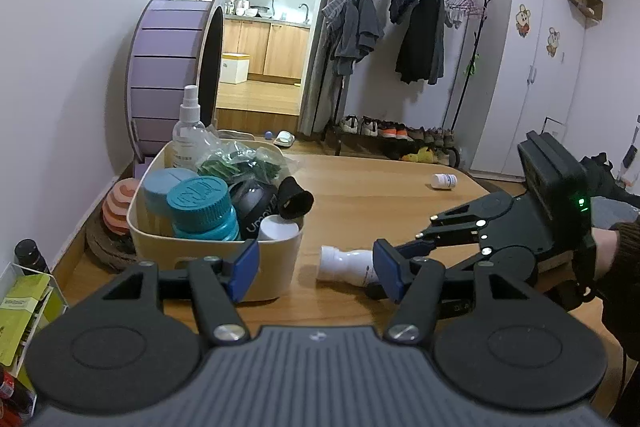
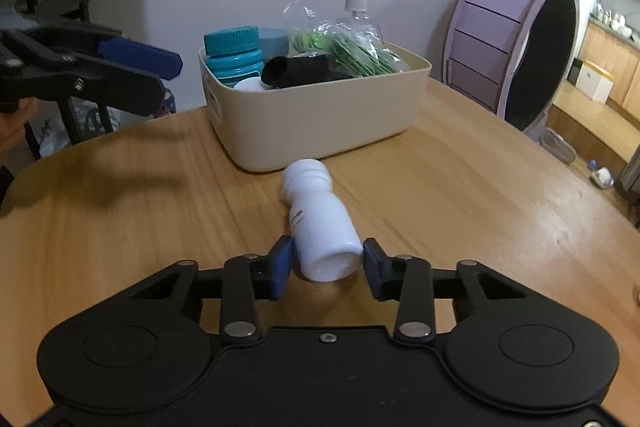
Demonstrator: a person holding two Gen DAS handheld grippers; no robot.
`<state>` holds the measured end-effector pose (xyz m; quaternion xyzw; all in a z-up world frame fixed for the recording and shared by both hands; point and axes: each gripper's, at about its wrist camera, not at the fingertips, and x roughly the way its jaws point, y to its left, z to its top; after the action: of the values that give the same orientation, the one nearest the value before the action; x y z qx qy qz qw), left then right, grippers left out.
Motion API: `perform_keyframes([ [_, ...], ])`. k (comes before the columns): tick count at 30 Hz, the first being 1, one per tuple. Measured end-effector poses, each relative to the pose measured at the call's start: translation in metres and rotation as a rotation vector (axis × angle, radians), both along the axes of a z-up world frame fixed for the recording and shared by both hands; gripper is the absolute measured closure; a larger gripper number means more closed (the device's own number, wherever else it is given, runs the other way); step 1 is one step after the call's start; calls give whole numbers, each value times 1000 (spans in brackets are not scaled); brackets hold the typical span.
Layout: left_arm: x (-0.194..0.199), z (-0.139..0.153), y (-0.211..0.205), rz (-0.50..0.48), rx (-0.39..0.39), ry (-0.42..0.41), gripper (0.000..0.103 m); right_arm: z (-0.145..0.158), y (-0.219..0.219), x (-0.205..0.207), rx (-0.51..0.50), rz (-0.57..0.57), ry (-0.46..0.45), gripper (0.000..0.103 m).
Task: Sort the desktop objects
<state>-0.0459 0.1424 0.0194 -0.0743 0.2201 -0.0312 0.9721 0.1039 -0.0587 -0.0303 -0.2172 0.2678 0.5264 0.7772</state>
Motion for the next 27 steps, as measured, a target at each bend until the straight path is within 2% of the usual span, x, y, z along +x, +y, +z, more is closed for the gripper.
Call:
perform_keyframes([
  [6,4,-4,-7,-19,8,9,41,6,-41,-11,82,-56,34,66],
  [14,10,-6,-17,-55,-26,2,41,21,-75,-19,233,-113,87,68],
  [20,13,-9,-20,-55,-20,9,41,21,-77,-18,213,-103,94,68],
  [27,15,-9,-21,-57,-19,12,41,14,-72,-19,104,-95,81,68],
])
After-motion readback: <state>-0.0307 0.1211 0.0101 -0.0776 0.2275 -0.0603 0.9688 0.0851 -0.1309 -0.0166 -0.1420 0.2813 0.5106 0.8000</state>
